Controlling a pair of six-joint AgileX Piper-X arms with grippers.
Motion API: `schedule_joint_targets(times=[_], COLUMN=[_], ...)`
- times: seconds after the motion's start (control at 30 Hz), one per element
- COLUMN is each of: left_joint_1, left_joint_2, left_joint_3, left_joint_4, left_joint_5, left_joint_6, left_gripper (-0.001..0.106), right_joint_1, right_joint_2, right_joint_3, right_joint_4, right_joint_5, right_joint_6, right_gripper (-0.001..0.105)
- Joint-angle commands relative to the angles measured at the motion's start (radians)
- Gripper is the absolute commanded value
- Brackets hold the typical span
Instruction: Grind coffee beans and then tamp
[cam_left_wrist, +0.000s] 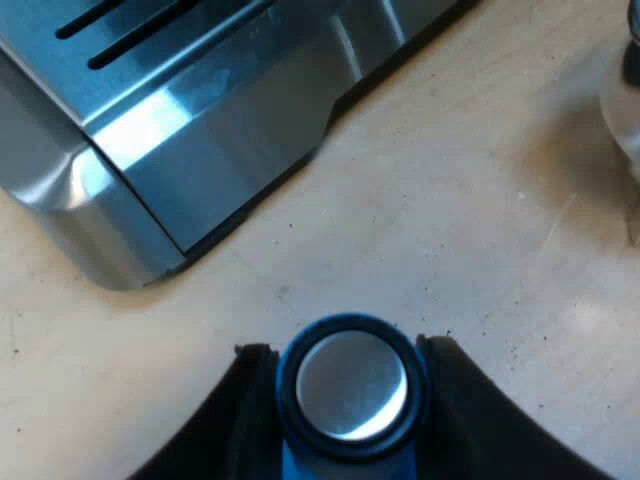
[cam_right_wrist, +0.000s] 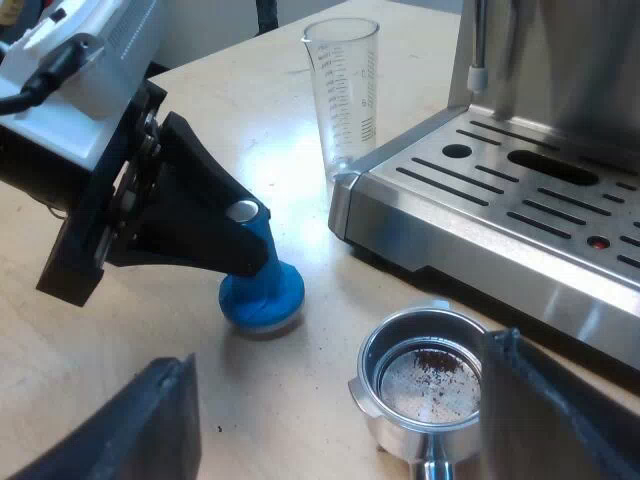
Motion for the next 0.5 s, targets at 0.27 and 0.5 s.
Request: schedule_joint_targets(times=[0.27,0.5], left_joint_1=[0.001,0.001], left_joint_2=[0.000,-0.024], left_joint_3=[0.017,0.012], left_joint_4=[0.008,0.008], left_joint_5=[0.006,-0.001], left_joint_6=[-0.007,-0.019], left_gripper=[0.032,0.044], right_joint_1=[0.002,0.002], right_joint_2=[-0.007,-0.007], right_joint_3=[-0.011,-0.011], right_joint_4=[-0.005,-0.005], right_joint_5=[0.005,0.005], right_joint_6=[-0.005,-0.005], right_gripper=[0.062,0.062])
